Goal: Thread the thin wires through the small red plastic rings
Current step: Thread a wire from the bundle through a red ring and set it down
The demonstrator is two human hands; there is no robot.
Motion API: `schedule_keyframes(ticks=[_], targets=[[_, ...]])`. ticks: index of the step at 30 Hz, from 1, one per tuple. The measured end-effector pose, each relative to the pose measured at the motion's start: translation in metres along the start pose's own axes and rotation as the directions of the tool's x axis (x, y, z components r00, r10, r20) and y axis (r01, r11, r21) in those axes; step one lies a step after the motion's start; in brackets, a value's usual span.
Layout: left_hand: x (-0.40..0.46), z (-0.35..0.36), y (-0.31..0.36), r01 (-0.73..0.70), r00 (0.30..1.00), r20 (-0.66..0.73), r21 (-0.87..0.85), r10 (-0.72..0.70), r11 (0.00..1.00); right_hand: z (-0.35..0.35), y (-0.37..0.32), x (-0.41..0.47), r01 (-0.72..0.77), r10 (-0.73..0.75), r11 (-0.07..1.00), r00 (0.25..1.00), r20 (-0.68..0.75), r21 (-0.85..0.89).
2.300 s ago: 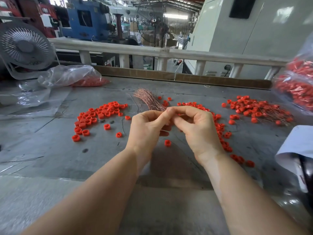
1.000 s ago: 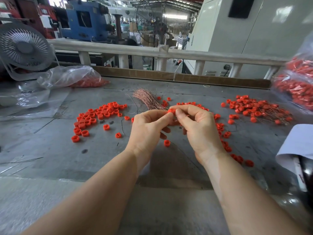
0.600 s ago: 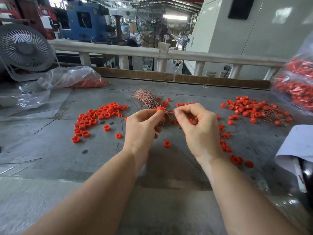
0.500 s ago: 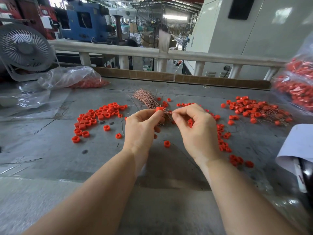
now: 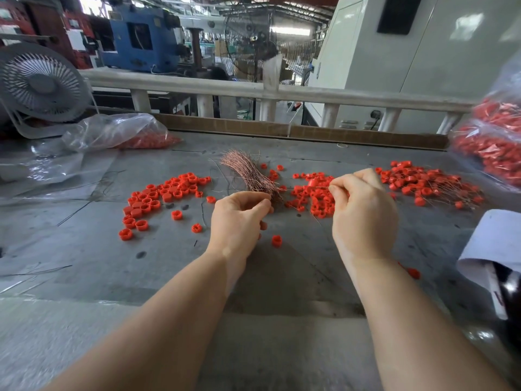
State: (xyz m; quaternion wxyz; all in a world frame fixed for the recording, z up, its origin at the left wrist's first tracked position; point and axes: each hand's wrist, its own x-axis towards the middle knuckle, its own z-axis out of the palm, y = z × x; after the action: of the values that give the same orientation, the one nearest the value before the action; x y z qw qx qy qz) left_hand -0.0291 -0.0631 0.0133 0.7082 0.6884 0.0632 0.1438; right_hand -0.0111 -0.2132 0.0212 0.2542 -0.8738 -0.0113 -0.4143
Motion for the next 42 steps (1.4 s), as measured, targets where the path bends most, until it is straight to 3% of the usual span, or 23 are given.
schedule_keyframes(ticks=[12,19,28,35,42], targets=[[0.000,0.000,-0.002,-0.007,1.000,0.026,0.044,0.006,0.999,0.000,0.022,0.008,-0.198,0.189,0.969,0.979,-0.073,-0.147],[0.001,0.000,-0.003,-0.024,0.999,0.023,0.076,0.023,0.997,-0.001,0.025,0.006,-0.186,0.241,0.928,0.960,0.140,-0.322],[0.001,0.000,-0.004,-0.037,0.998,0.053,0.161,0.029,0.986,0.000,0.021,0.000,-0.127,0.311,0.859,0.898,0.310,-0.495],[0.002,0.001,-0.005,-0.039,0.997,0.067,0.214,0.025,0.976,0.001,0.019,0.000,-0.137,0.296,0.889,0.901,0.318,-0.437],[0.008,-0.001,-0.008,-0.046,0.999,0.004,0.244,0.047,0.969,0.008,0.006,-0.005,0.080,-0.049,0.993,0.951,0.306,-0.092]])
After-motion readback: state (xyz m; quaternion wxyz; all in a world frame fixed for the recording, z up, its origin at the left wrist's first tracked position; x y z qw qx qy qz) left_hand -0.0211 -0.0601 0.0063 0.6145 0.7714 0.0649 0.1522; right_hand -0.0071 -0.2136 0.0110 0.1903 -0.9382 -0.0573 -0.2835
